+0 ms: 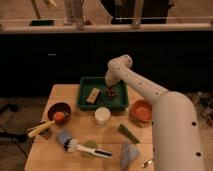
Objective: Place grapes in table surface
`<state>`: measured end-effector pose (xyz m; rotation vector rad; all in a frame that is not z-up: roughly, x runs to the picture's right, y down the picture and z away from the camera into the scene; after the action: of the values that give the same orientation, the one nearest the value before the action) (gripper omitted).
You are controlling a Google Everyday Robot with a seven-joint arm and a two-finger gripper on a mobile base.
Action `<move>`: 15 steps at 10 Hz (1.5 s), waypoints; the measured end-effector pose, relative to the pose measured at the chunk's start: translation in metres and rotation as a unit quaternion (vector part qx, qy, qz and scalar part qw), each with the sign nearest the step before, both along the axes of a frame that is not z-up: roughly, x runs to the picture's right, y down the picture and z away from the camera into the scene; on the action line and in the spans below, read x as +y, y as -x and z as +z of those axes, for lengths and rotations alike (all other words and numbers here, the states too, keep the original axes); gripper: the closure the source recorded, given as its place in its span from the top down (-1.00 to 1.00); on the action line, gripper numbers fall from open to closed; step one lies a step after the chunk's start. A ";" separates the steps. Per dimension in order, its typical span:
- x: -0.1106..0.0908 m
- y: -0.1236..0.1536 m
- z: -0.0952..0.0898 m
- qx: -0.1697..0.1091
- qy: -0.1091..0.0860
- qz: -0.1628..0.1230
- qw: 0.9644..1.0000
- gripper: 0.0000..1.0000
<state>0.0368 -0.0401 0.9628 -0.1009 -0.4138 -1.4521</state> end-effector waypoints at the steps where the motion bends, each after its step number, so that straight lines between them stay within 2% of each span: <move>1: 0.000 0.000 0.000 0.000 0.000 0.000 1.000 0.60; 7: 0.004 0.003 0.003 0.012 -0.007 0.001 1.000 0.60; 9: 0.008 0.002 0.008 0.019 -0.003 0.003 1.000 0.60; 15: 0.023 -0.008 0.031 0.048 0.029 0.056 0.997 0.60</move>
<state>0.0445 -0.0174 0.9933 -0.1898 -0.3766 -1.3195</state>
